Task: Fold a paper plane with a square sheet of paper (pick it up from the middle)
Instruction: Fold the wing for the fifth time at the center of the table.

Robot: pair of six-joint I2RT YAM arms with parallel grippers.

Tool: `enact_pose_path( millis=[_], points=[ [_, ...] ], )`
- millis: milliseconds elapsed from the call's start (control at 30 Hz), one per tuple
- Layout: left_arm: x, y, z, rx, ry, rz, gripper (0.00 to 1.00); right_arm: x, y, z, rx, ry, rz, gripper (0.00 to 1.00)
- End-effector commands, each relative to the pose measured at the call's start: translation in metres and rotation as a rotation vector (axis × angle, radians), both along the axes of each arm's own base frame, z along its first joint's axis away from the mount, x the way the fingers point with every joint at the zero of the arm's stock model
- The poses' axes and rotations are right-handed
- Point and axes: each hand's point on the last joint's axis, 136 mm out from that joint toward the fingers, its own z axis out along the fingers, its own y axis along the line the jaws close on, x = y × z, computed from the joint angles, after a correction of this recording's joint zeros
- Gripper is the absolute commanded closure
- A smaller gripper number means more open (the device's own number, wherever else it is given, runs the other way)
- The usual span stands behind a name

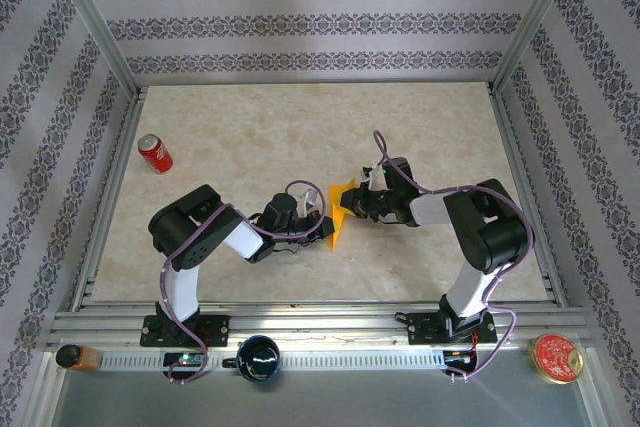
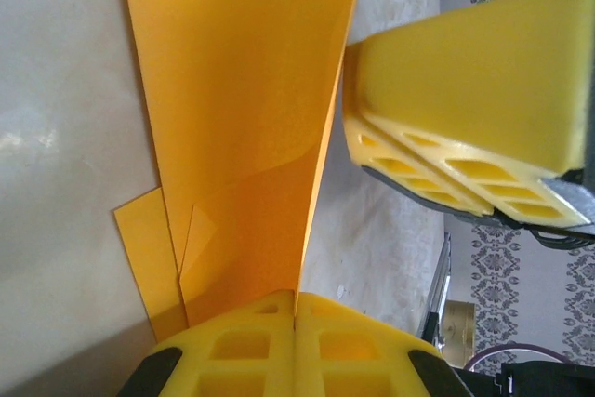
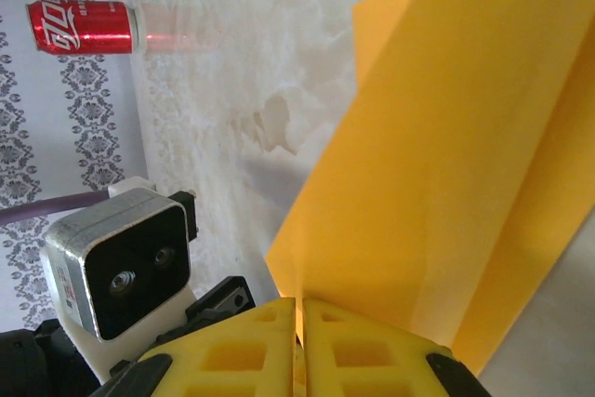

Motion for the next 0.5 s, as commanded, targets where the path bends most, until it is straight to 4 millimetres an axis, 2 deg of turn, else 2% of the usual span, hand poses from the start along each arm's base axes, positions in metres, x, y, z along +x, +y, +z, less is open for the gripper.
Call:
enact_pose_path(
  millis=[0, 467],
  points=[
    [-0.006, 0.013, -0.032, 0.077, 0.099, 0.016, 1.00, 0.005, 0.009, 0.005, 0.019, -0.034, 0.029, 0.87],
    [-0.006, 0.018, -0.039, 0.086, 0.140, 0.034, 1.00, 0.008, 0.007, -0.009, -0.009, -0.018, 0.019, 0.88]
  ],
)
